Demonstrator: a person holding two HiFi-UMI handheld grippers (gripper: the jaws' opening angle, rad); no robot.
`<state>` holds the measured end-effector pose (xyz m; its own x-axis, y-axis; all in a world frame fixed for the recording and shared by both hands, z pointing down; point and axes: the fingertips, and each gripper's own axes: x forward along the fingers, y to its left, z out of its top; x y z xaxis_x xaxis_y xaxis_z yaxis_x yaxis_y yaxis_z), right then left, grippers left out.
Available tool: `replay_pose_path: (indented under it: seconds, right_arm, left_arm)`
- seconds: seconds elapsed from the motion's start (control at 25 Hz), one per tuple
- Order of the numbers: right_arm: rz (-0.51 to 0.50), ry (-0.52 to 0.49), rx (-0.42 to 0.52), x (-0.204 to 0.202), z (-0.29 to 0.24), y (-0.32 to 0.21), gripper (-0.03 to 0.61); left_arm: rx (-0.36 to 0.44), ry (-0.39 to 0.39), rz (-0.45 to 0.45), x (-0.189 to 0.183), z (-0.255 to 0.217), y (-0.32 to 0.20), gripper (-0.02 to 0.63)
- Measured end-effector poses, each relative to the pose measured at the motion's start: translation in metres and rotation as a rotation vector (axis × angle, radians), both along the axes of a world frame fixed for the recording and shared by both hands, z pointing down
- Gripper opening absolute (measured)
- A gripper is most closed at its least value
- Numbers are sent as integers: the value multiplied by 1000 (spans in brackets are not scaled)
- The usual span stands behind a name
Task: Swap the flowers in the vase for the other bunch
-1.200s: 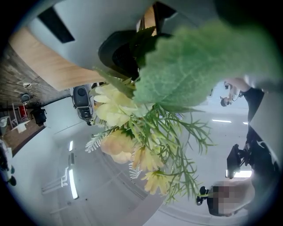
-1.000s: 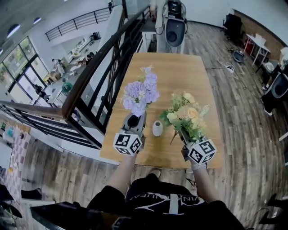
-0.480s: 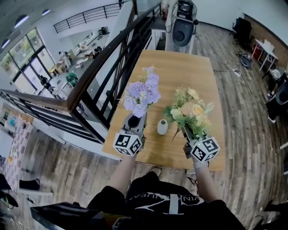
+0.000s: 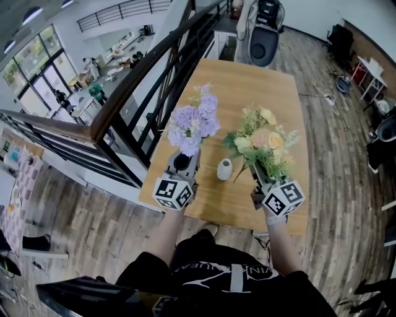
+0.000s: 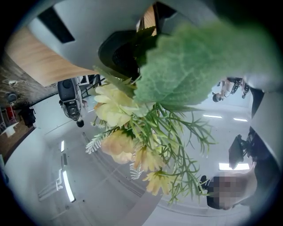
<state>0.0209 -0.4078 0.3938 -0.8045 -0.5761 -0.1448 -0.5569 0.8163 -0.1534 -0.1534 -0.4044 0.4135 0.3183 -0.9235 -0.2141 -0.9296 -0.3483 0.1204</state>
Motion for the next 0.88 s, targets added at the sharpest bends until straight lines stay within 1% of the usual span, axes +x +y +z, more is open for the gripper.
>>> replay_pose_path:
  seconds: [0.12, 0.44, 0.68, 0.88]
  right_arm:
    - [-9, -20, 11, -6, -9, -6, 58]
    - [-39, -31, 47, -28, -26, -25, 58]
    - [-51, -11, 54, -39, -24, -39, 58]
    - [-56, -27, 48, -42, -26, -49, 58]
  left_arm:
    - [-4, 6, -8, -6, 3, -1, 60]
    - [-12, 19, -18, -21, 5, -9, 60]
    - [-30, 15, -37, -30, 11, -17, 60]
    - [-44, 10, -42, -35, 14, -25, 60]
